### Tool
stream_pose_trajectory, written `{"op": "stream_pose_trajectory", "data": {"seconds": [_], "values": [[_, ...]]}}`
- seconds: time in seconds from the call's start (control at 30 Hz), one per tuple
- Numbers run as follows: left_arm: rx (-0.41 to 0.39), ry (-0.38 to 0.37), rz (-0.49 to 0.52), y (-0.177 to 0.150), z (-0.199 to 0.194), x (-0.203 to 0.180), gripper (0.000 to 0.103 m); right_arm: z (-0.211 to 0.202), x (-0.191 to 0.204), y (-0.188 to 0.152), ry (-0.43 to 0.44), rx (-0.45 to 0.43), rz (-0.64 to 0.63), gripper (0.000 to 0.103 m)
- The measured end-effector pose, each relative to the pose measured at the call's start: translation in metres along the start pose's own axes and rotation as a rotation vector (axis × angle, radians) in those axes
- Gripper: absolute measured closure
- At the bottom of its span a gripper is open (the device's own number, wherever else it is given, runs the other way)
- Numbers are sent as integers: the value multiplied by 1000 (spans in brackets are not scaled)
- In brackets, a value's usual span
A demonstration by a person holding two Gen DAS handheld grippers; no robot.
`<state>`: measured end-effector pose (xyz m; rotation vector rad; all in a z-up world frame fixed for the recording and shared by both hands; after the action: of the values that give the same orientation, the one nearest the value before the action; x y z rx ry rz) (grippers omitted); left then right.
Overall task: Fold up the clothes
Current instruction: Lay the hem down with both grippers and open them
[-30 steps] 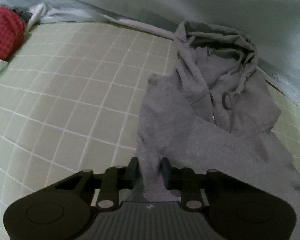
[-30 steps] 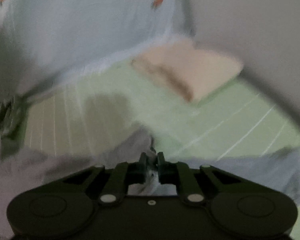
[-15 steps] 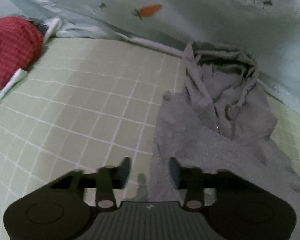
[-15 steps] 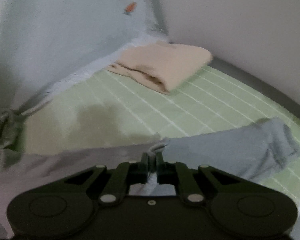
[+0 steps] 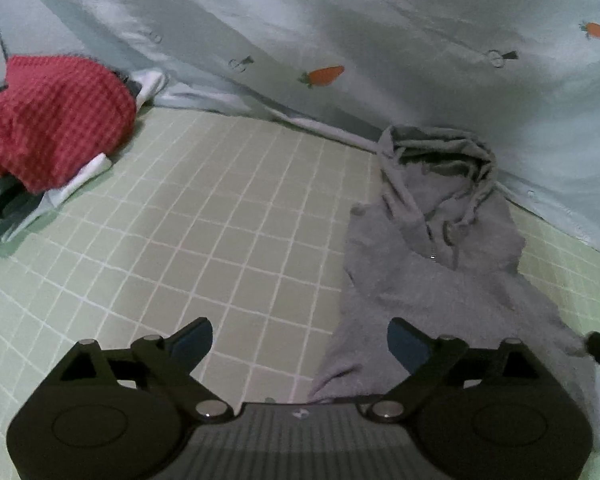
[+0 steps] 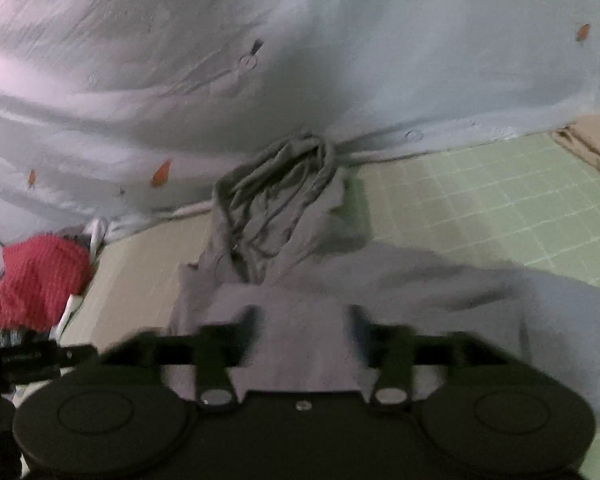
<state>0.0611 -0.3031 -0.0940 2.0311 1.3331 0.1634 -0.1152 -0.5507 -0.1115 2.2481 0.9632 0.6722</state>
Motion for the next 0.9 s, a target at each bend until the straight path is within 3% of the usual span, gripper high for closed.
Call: {"op": "stream_pose_trajectory", "data": {"seconds": [0.1,0.13,0.53,0.67,0.9], "values": [[11,-20,29,-1,1,-11,8,-1,-10,-6,-71,10,17,13],[15,-27,39,-1,2,-15,8,-1,-18,-9,-100,11,31,0],[166,-200,270,-8,53,-106,7,-13,-161,-50,-483,-23,178,0],[209,-247,340,-14,73,-132,8,-2,-188,-53,-540,-5,211,0],[321,-338,413,-31,109,-162,48,25,-195,-49,-465,63,184,0]]}}
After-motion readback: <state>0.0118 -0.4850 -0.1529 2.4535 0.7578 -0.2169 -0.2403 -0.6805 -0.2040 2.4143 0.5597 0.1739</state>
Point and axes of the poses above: each gripper's, at about its wrist camera, not at the fingertips, and z roughly the way its jaws point, x to its left, y to its top, the point moved 1 cm from there along z, roughly the way its jaws point, and after that the axes turned 12 degrees about -y, right-handed, at the moved point
